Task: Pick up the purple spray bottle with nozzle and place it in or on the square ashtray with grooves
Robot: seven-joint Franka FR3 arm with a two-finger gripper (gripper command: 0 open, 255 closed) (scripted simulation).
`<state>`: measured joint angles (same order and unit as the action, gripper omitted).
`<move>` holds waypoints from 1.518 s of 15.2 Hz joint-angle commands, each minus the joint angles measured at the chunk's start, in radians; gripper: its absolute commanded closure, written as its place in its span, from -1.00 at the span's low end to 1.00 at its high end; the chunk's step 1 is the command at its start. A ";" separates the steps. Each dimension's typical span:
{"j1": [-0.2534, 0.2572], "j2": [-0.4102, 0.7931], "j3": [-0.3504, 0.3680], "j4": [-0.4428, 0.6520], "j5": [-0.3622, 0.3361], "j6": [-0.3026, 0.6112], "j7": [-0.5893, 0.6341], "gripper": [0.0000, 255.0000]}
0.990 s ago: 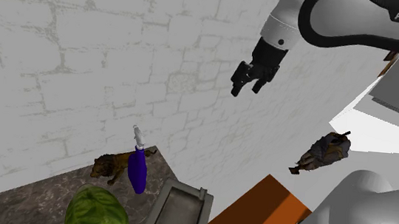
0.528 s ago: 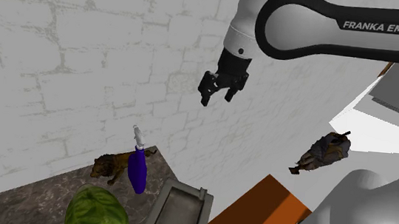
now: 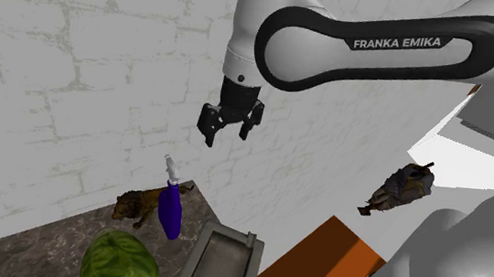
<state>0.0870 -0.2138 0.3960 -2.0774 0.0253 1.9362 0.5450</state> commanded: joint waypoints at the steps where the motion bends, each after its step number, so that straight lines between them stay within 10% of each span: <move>1: 0.008 0.069 0.028 0.041 -0.017 0.014 0.043 -1.00; 9: 0.075 0.368 0.102 0.257 -0.130 0.025 0.211 -1.00; 23: 0.079 0.400 0.096 0.191 -0.150 0.118 0.225 -1.00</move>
<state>0.1659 0.1862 0.4919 -1.8861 -0.1246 2.0540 0.7700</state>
